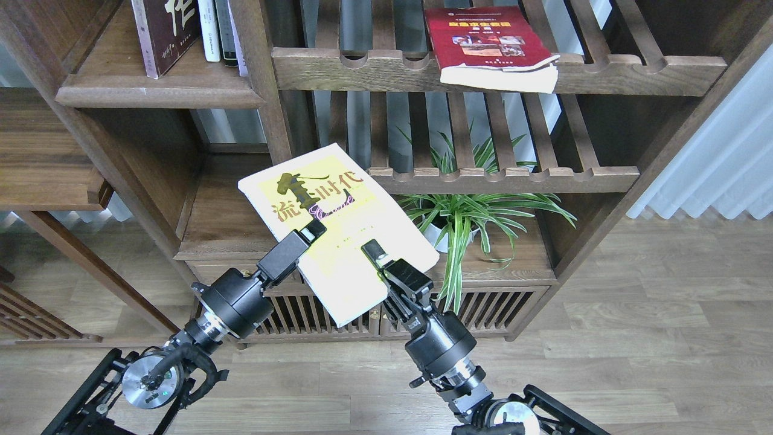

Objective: Organize books on shelf
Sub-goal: 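Hold the yellow-green book between both grippers and lower it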

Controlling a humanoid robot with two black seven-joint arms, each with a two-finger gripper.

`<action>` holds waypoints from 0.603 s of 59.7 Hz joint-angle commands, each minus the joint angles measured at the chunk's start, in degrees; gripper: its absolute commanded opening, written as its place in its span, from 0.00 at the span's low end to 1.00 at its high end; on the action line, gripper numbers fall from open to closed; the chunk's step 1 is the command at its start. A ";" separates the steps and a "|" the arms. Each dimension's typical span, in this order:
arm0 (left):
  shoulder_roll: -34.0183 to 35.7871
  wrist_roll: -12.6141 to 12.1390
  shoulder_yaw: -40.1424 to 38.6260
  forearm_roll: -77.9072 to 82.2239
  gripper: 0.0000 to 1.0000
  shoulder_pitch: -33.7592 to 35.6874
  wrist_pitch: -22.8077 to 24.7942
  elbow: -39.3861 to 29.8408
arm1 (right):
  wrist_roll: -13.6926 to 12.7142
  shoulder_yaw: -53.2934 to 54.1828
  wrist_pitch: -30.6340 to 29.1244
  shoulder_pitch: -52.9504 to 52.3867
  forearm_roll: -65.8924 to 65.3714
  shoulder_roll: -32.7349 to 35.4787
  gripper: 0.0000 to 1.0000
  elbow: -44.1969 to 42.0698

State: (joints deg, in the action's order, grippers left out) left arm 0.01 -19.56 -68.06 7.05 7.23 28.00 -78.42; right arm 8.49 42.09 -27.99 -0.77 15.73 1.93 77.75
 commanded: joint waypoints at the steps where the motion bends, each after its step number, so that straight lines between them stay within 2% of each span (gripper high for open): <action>1: -0.01 0.14 1.18 -2.74 0.29 0.32 0.00 0.11 | 0.12 0.18 -0.01 -0.02 0.01 0.01 0.10 -0.23; 2: 1.12 0.14 2.57 -4.92 0.15 0.58 0.00 0.20 | 0.04 0.18 -0.01 -0.11 0.01 0.01 0.10 -0.23; 5: 2.01 0.05 3.29 -5.73 0.11 0.68 0.00 0.37 | 0.04 0.18 -0.01 -0.11 0.01 0.01 0.10 -0.23; 27: 3.25 -0.04 3.55 -5.74 0.06 0.68 0.00 0.55 | 0.04 0.27 -0.01 -0.02 0.01 0.01 0.12 -0.32; 32: 3.33 -0.04 3.55 -5.74 0.06 0.59 0.00 0.46 | 0.12 0.27 -0.01 -0.02 0.01 0.01 0.17 -0.41; 36: 3.51 -0.04 3.55 -5.74 0.06 0.41 0.00 0.46 | 0.13 0.36 -0.01 -0.02 0.01 -0.08 0.25 -0.67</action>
State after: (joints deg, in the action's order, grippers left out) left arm 3.31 -19.64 -64.42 1.31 7.86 28.00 -77.89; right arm 8.51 42.33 -27.99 -0.81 15.71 1.92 77.37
